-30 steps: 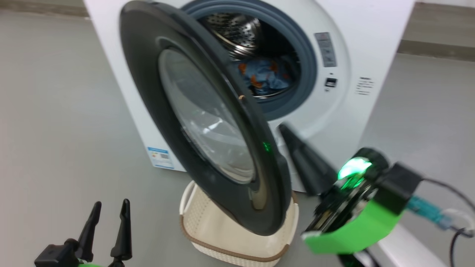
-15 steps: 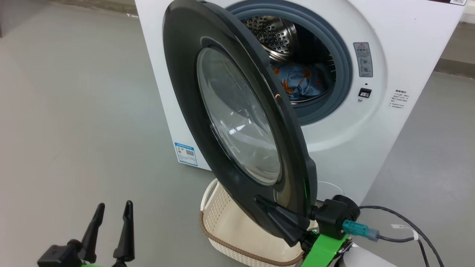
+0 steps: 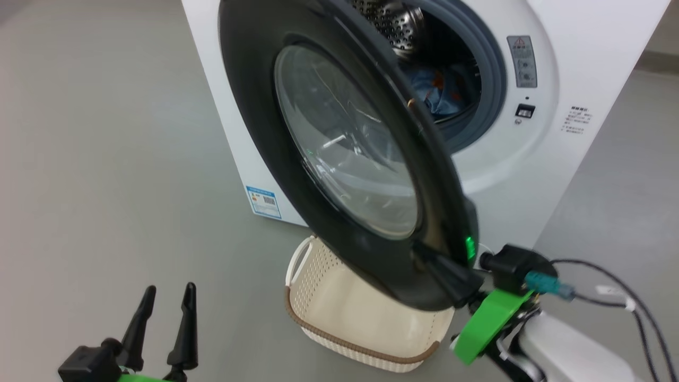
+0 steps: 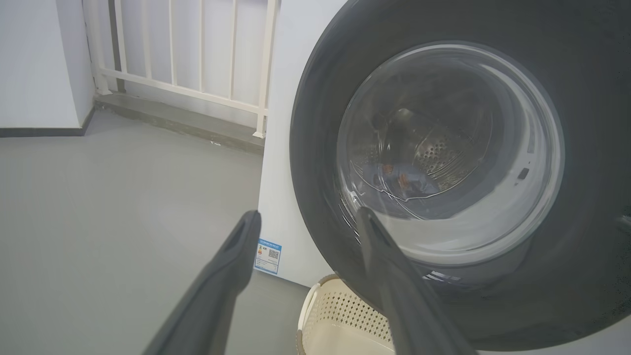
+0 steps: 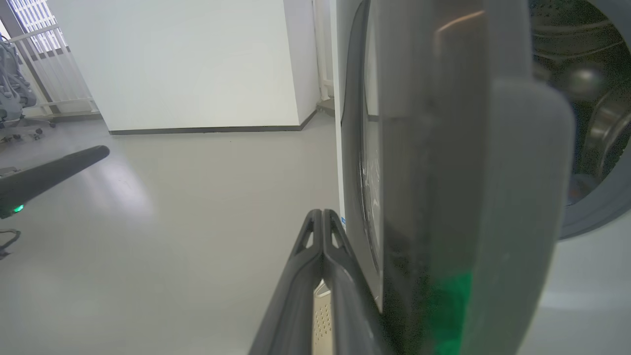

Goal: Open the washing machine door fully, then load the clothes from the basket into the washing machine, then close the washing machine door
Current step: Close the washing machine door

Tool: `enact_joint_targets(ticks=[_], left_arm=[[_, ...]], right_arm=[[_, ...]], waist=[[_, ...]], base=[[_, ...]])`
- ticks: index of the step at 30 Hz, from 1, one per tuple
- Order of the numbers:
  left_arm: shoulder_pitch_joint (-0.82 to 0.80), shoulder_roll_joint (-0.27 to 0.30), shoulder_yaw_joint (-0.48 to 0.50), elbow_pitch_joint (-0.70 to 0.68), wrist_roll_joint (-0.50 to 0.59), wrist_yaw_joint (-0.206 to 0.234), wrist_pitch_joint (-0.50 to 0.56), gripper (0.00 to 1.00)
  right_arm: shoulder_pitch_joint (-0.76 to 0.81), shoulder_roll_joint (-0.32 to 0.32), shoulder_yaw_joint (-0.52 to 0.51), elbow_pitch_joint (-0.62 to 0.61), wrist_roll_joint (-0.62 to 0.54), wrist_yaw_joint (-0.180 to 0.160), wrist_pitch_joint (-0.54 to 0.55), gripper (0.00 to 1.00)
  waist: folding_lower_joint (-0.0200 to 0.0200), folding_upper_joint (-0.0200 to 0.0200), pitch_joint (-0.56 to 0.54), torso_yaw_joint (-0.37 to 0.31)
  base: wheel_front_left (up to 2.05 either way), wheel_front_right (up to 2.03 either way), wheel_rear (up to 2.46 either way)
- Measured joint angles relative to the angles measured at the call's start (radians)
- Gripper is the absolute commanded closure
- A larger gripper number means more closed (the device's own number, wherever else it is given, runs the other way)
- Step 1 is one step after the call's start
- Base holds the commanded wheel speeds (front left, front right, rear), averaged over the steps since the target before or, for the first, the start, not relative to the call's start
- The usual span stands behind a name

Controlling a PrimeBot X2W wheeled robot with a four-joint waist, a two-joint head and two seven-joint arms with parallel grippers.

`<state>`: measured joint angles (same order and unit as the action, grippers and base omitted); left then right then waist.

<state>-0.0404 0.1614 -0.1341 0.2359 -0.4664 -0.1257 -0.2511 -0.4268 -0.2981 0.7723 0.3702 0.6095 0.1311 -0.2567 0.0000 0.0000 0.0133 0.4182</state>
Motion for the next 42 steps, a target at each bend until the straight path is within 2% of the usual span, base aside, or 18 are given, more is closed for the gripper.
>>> enact_joint_targets(ticks=[14,26,31,42], left_arm=[[-0.118,-0.028,-0.023,-0.058,-0.016,-0.002,0.000,0.00],[-0.209,-0.054,-0.028,-0.073,-0.026,-0.006,0.000,0.00],[-0.224,-0.061,-0.033,-0.071,-0.027,-0.006,0.000,0.00],[-0.223,-0.054,-0.034,-0.054,-0.027,-0.006,0.000,0.00]], right_arm=[[-0.192,-0.108,-0.250,0.049,-0.012,0.000,0.000,1.00],[-0.458,-0.168,-0.276,0.119,-0.010,0.002,0.000,1.00],[-0.497,-0.147,-0.281,0.146,-0.020,0.022,-0.002,1.00],[-0.465,-0.131,-0.302,0.152,-0.022,0.012,0.000,1.00]], waist=[[0.0000,0.0000,0.189,-0.011],[0.0000,0.0000,0.370,-0.007],[0.0000,0.0000,0.414,0.004],[0.0000,0.0000,0.360,-0.019]], base=[[0.00,0.00,0.00],[0.00,0.00,0.00],[0.00,0.00,0.00],[0.00,0.00,0.00]])
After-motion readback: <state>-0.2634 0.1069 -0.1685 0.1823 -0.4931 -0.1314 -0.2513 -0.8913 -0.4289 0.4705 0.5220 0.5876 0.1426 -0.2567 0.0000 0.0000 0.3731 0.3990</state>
